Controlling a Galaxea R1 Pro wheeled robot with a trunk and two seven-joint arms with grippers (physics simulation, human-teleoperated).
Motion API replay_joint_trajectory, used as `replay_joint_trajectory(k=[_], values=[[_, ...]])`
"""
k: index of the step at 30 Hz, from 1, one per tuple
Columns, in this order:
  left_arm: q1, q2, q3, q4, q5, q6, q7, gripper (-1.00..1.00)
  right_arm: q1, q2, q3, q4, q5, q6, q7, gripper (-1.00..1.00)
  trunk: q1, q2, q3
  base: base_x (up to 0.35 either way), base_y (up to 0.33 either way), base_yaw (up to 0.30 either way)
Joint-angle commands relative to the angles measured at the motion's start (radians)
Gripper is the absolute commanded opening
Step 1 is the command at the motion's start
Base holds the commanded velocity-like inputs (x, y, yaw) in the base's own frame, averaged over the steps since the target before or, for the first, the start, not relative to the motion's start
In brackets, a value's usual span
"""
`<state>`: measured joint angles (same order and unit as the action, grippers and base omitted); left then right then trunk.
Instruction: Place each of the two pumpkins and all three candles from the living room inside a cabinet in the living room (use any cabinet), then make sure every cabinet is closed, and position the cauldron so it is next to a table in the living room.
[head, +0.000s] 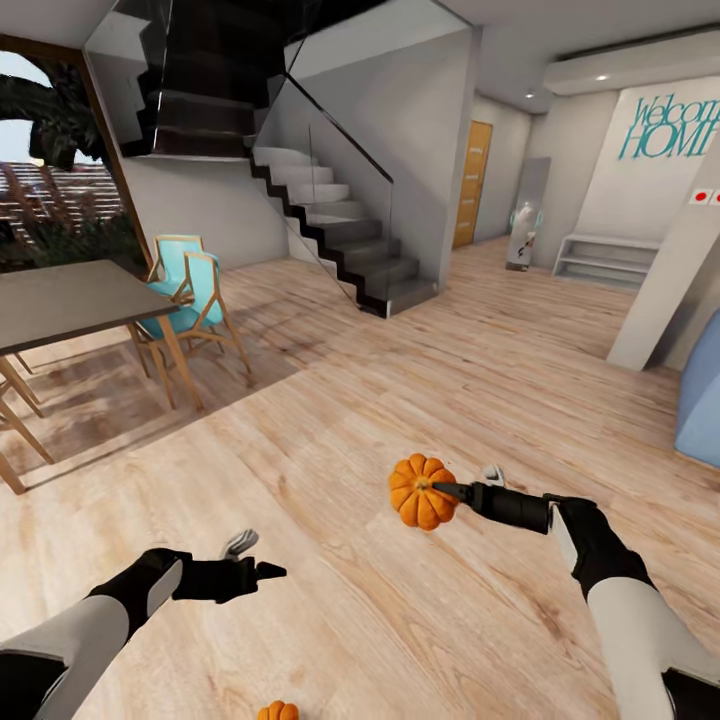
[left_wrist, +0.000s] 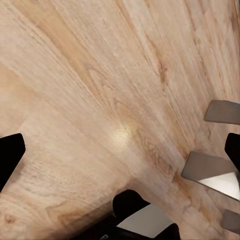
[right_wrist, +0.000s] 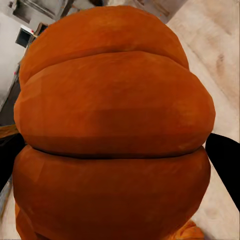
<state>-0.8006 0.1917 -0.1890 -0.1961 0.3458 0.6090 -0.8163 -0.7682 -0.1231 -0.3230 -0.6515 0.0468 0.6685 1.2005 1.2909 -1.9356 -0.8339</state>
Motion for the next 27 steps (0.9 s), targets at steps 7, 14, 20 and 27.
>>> replay_joint_trajectory(k=[7,14,20,27], values=[[0.000,0.004,-0.001,0.063,-0.004,-0.029,-0.076,1.00,-0.012,0.012,0.017,-0.124,-0.108,0.045,0.001,-1.00,0.027,-0.049,-0.022,0.000,0.000,0.000],[0.009,0.057,-0.001,0.232,-0.005,-0.140,-0.105,1.00,-0.013,0.014,0.025,-0.141,-0.230,0.075,0.005,-1.00,0.054,-0.098,-0.044,0.000,0.000,0.000],[0.054,0.081,-0.003,0.250,-0.004,-0.218,-0.107,1.00,-0.013,0.011,0.027,-0.146,-0.246,0.074,0.028,-1.00,0.077,-0.140,-0.063,0.000,0.000,0.000],[0.063,0.087,-0.004,0.250,-0.079,-0.298,-0.258,1.00,-0.013,0.010,0.027,-0.146,-0.246,0.075,0.037,-1.00,0.104,-0.189,-0.085,0.000,0.000,0.000]])
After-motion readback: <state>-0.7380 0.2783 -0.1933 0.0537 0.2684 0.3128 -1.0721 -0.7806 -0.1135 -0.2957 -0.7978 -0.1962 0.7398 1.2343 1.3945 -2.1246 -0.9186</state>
